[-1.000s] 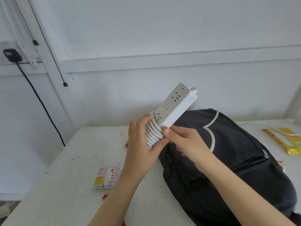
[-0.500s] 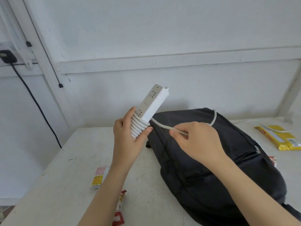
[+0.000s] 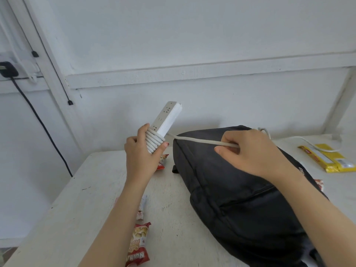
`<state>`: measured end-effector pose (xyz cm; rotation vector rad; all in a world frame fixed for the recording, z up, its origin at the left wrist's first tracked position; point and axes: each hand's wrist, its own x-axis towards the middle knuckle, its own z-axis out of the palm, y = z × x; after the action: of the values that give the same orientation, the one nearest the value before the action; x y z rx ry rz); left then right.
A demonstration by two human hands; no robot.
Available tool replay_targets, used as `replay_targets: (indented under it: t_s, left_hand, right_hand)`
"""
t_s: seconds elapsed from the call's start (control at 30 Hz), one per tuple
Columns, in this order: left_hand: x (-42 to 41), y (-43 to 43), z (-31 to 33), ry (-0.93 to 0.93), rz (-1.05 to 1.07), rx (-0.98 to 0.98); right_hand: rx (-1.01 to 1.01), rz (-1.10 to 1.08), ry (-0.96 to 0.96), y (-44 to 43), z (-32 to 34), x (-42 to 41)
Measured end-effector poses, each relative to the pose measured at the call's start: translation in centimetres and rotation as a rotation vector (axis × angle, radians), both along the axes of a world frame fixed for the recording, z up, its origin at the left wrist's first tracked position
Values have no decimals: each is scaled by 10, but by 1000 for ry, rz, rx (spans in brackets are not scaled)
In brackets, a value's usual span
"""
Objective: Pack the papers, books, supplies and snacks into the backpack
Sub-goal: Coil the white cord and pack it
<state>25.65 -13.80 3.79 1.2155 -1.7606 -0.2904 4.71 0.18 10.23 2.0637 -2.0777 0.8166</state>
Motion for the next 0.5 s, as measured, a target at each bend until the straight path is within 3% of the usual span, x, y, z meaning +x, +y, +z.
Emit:
replay_targets:
  t_s: [0.2, 0.5]
  left_hand:
    - [-19, -2, -4, -92, -11, 34]
    - [-52, 8, 2, -228, -208, 40]
  right_hand:
    - [-56, 61, 42, 13, 10, 9]
    - [-126, 276, 419, 22, 39, 22]
